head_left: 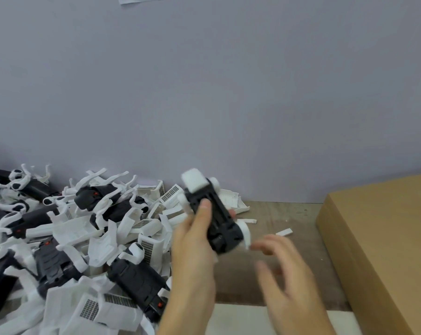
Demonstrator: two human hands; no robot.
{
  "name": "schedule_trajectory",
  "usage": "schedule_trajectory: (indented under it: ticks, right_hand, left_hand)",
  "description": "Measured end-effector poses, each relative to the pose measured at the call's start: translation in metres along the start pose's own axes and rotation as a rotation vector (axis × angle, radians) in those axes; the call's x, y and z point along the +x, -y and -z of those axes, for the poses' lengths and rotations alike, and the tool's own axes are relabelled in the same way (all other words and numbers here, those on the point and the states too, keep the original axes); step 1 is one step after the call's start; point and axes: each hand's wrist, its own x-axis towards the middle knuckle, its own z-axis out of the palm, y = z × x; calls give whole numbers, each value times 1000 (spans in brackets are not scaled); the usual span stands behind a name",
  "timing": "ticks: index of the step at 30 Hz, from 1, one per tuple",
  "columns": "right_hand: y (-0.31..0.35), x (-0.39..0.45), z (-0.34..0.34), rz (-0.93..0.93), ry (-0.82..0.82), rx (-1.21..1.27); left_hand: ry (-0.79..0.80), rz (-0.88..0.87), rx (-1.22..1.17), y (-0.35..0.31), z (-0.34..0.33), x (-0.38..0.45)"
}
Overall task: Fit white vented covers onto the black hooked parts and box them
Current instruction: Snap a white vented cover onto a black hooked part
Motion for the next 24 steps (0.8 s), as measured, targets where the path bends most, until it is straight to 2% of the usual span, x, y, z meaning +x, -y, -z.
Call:
schedule_trajectory:
  ticks: [2, 3, 4, 5, 6, 7, 9, 10, 11, 12, 13, 15, 16, 19, 21, 24]
  right_hand:
    - [2, -7, -15, 75, 322, -347]
    - [5, -9, -22, 134, 419, -544]
    - [16, -9, -26, 93, 529, -672]
    - [18, -10, -33, 99, 571, -785]
    - [20, -9, -38, 65, 673, -816]
    - [12, -9, -48, 117, 653, -781]
    - [11, -8, -47, 29, 733, -716]
    - [15, -5, -43, 85, 681, -766]
    - [25, -5, -35, 56, 693, -779]
    - [30, -6, -32, 62, 630, -815]
    - [33, -2, -30, 20, 679, -742]
    - [14, -5, -31, 85, 576, -506]
    - [12, -3, -27, 6, 578, -454]
    - [6, -1, -19, -61, 254, -248]
    - [3, 1, -10, -180, 80, -109]
    - [-2, 8, 1, -341, -46, 131]
  left_hand:
    - [-47, -85, -37, -15, 10, 5]
    - [-56, -119, -46, -22, 16, 6]
    - [-57, -146, -50, -28, 20, 6]
    - [-57, -165, -56, -33, 23, 3]
    - [-50, -173, -57, -35, 25, 2]
    - [-35, -171, -54, -35, 26, 2]
    - [-17, -145, -36, -33, 24, 1]
    - [-10, -130, -29, -32, 23, 2]
    - [-2, -118, -23, -30, 22, 2]
    - [3, -109, -15, -28, 21, 2]
    - [4, -103, -8, -27, 21, 2]
    - [2, -91, -6, -25, 20, 3]
    - [-4, -89, -3, -24, 20, 3]
    - [-15, -107, 29, -21, 21, 4]
    - [-25, -111, 38, -19, 21, 5]
    - [-20, -77, 84, -14, 20, 7]
